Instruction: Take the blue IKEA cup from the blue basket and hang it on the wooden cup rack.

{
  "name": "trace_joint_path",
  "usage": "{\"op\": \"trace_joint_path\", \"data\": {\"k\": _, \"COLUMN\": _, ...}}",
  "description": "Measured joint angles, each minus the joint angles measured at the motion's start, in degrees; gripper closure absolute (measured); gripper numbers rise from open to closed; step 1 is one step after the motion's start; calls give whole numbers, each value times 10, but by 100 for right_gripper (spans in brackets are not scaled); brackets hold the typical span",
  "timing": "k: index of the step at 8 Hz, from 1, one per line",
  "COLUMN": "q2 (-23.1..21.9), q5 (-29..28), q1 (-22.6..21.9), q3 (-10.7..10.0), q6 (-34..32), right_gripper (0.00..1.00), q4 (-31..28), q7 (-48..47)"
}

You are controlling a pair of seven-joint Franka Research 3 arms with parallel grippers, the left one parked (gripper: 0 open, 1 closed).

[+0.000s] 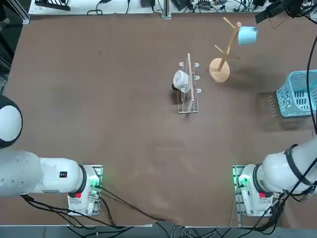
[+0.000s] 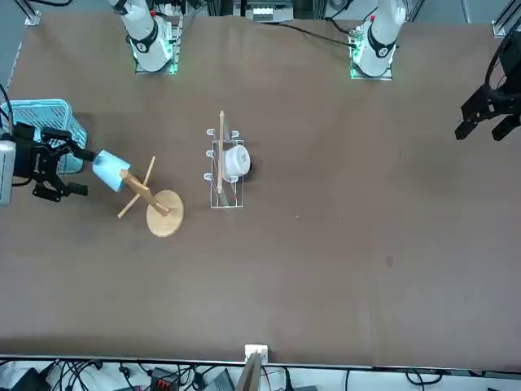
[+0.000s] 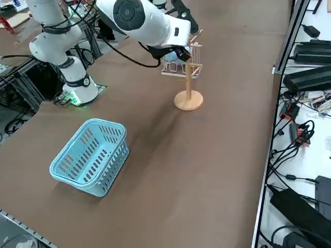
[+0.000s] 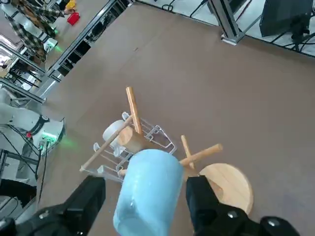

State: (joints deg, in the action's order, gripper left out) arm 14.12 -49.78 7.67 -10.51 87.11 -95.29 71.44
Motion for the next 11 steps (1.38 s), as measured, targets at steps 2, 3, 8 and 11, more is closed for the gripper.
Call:
{"op": "trace_joint_path", "data": {"k": 2, "q2": -16, "q5": 42, "q1": 13, "q3": -12, "q6": -54, "right_gripper": 0, "q4": 36, "q7": -43}}
{"op": "trace_joint_path", "data": {"k": 3, "q2": -27, "q5": 76, "q1": 23, "q3": -14, "q6": -81, "right_gripper": 0, "q4": 60, "q7": -76}}
{"op": "trace_joint_path", "data": {"k": 8, "q2": -85, "q5": 246, "q1": 23, "q3": -6, "q6": -113, "right_gripper": 0, "q4": 112, "q7": -276}}
{"op": "trace_joint_path", "data": {"k": 11, "q2": -90, "q5": 369, "q1": -18, "q3": 5, "q6": -110, "right_gripper": 0, "q4": 115, "q7": -412}}
